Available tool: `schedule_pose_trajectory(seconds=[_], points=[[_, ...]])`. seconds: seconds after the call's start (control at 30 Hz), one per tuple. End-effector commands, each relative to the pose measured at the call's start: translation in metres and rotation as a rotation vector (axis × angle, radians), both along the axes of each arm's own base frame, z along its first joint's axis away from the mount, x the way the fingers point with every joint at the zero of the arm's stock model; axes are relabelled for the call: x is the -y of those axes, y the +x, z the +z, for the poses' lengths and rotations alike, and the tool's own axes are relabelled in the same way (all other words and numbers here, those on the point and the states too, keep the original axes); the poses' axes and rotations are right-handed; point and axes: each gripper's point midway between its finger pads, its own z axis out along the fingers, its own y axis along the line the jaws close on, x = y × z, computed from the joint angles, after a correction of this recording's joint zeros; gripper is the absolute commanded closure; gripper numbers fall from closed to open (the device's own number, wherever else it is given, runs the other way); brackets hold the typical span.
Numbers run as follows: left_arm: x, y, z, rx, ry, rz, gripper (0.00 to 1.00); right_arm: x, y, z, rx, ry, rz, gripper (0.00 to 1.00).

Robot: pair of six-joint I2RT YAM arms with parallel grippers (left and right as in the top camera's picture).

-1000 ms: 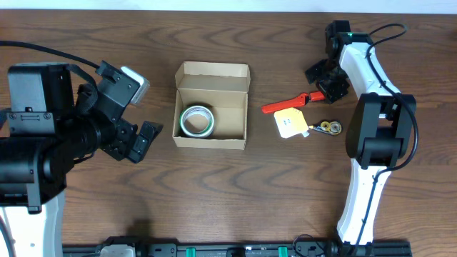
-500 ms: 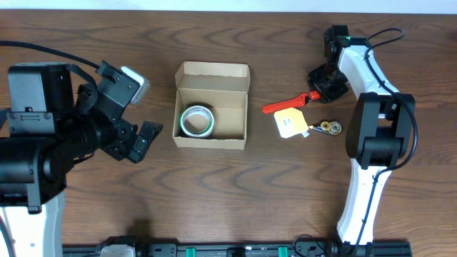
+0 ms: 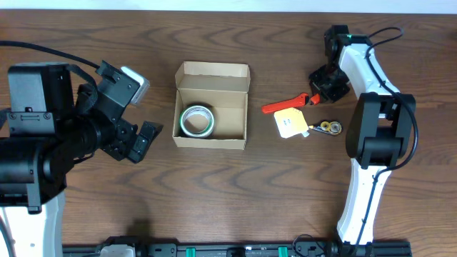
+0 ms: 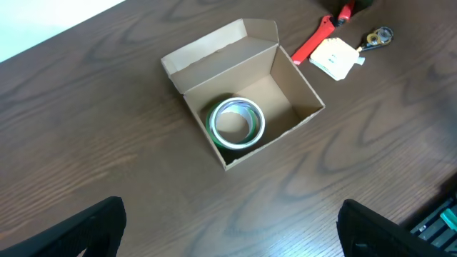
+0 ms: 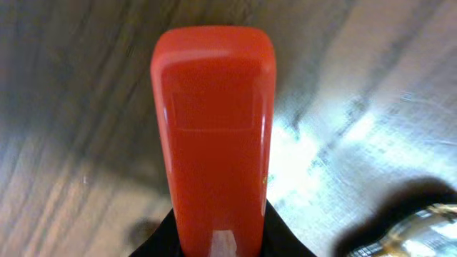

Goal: Pack container
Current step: 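Close the right gripper on the red stapler's end, then carry the red stapler with the right gripper and lower into box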

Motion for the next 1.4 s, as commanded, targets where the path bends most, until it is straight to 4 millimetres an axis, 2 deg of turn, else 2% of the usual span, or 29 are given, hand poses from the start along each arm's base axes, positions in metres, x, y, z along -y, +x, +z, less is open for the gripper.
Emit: schedule_pose_trajectory(seconds=[0.0, 0.1, 0.17, 0.2, 0.23, 0.3, 0.37, 0.47, 0.57, 0.63, 0.7, 0.8, 0.93, 1.03, 1.37], points=[[0.001, 0.000, 0.005, 0.015, -0.005, -0.014, 0.05, -0.005, 0.024, 0.053, 0.126, -0.006, 0.114, 0.99], [0.001, 0.000, 0.005, 0.015, -0.005, -0.014, 0.05, -0.025, 0.031, 0.099, 0.207, -0.014, 0.256, 0.99], [0.001, 0.000, 0.005, 0.015, -0.005, -0.014, 0.05, -0.053, 0.030, 0.130, 0.270, -0.002, 0.393, 0.99], [0.001, 0.000, 0.005, 0.015, -0.005, -0.014, 0.05, -0.064, 0.028, 0.140, 0.289, 0.004, 0.440, 0.99], [0.001, -0.001, 0.005, 0.016, -0.005, -0.014, 0.05, -0.083, 0.023, 0.156, 0.320, 0.014, 0.518, 0.99], [0.001, 0.000, 0.005, 0.015, -0.005, -0.014, 0.05, -0.107, 0.014, 0.171, 0.349, 0.030, 0.613, 0.99], [0.001, 0.000, 0.005, 0.015, -0.005, -0.014, 0.05, -0.138, -0.002, 0.187, 0.370, 0.053, 0.738, 0.99], [0.001, 0.000, 0.005, 0.015, -0.005, -0.014, 0.05, -0.181, -0.031, 0.197, 0.357, 0.076, 0.911, 0.99], [0.001, -0.001, 0.005, 0.016, -0.005, -0.014, 0.05, -0.219, -0.063, 0.194, 0.304, 0.093, 1.038, 0.99], [0.001, -0.001, 0.005, 0.016, -0.005, -0.014, 0.05, -0.236, -0.080, 0.187, 0.268, 0.083, 1.094, 0.99], [0.001, -0.001, 0.005, 0.016, -0.005, -0.014, 0.05, -0.248, -0.093, 0.179, 0.241, 0.082, 1.131, 0.99], [0.001, -0.001, 0.005, 0.016, -0.005, -0.014, 0.05, -0.260, -0.110, 0.163, 0.189, 0.090, 1.097, 0.99], [0.001, -0.001, 0.005, 0.016, -0.005, -0.014, 0.05, -0.262, -0.125, 0.137, 0.125, 0.049, 1.031, 0.99], [0.001, 0.000, 0.005, 0.015, -0.005, -0.014, 0.04, -0.265, -0.128, 0.121, 0.118, 0.029, 1.027, 0.99], [0.001, 0.000, 0.005, 0.015, -0.005, -0.014, 0.05, -0.255, -0.130, 0.094, 0.087, -0.015, 0.925, 0.99]])
